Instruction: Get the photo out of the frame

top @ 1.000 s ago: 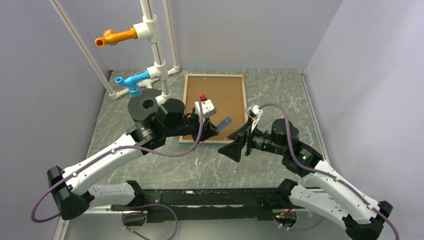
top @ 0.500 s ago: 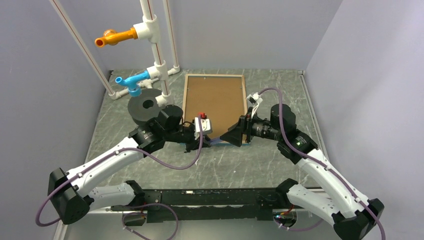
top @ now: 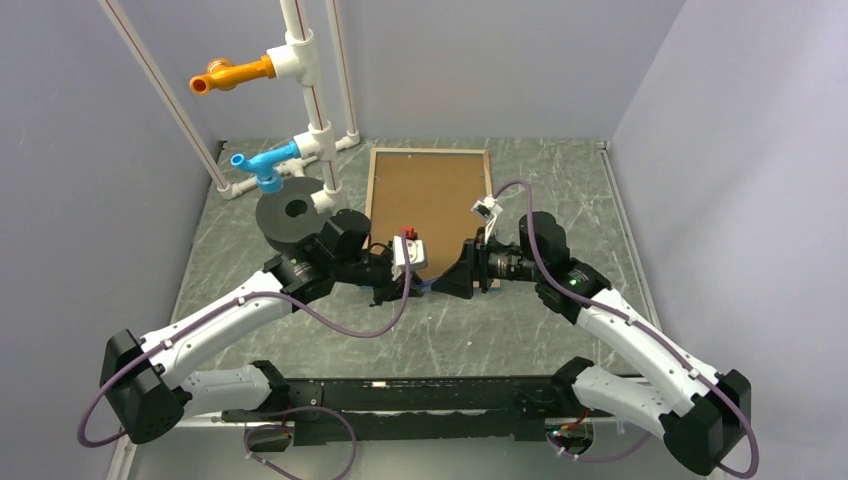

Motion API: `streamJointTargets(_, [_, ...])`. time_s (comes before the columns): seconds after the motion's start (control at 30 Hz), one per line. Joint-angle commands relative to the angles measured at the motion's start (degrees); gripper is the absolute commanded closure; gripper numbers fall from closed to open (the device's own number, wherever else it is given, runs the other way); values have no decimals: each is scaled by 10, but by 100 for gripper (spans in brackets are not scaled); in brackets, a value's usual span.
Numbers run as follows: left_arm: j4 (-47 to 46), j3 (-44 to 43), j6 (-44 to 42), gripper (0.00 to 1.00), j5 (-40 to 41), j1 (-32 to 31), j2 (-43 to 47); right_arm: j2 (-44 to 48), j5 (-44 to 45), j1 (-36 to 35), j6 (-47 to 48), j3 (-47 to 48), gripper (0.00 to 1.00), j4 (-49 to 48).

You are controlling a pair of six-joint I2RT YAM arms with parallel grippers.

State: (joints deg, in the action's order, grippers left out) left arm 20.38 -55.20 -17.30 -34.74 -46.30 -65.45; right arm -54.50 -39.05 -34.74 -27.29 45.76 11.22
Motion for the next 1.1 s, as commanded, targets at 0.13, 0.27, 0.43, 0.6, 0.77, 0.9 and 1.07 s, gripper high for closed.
streamJointTargets(0.13, [-14, -21, -9, 100, -21, 1, 0, -24, 20, -11, -52, -30, 53, -84])
streamJointTargets(0.27, [-10, -25, -7, 100, -26, -2, -5, -33, 35, -13, -58, -31, 52, -87])
streamJointTargets(0.43, [-10, -24, -7, 100, -28, -5, -7, -38, 46, -22, -66, -33, 60, -109])
streamJointTargets(0.6, [-7, -23, -6, 100, -24, -9, -3, -56, 61, -45, -57, -22, 100, -94])
streamJointTargets(0.77, [-14, -17, -4, 100, -18, -10, 9, -44, 148, -87, -19, -4, 100, -39])
streamJointTargets(0.9, [-11, -18, -2, 100, -14, -9, 13, -33, 161, -88, -23, -8, 100, -43])
streamJointTargets(1.07, [-11, -20, -1, 100, -10, -10, 15, -47, 141, -88, -22, -2, 100, -39])
